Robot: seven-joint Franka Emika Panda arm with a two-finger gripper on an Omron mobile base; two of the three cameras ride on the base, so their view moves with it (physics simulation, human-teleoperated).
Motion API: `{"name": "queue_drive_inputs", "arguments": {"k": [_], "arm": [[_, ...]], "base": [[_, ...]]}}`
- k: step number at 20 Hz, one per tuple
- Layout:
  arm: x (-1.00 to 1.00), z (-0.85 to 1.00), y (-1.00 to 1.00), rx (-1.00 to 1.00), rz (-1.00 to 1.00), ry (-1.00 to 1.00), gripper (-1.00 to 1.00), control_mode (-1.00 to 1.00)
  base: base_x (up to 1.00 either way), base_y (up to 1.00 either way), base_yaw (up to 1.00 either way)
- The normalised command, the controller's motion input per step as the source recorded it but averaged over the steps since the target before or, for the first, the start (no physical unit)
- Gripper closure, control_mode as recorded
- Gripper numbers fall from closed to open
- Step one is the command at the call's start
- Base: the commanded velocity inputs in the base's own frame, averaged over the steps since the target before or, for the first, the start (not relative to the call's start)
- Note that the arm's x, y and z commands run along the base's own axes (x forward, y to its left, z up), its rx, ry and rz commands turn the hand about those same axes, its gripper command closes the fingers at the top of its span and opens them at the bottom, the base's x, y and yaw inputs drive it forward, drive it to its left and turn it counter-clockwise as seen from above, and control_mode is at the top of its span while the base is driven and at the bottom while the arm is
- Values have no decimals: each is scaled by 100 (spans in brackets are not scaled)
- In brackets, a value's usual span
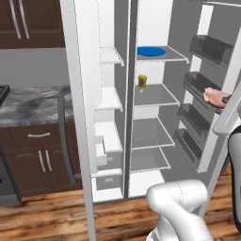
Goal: Retrieve the steak from the fridge and place it on the saucepan with marinade on the stove.
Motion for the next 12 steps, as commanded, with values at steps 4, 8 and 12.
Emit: {"name": "queue_drive_inputs", "arguments": {"k": [4,8,12], "arm": [[0,0,0,0,0,0,100,100],[0,0,0,0,0,0,100,100],[0,0,0,0,0,0,100,100]], "base": [[-42,83,13],[-32,67,47],[-19,39,72]]}}
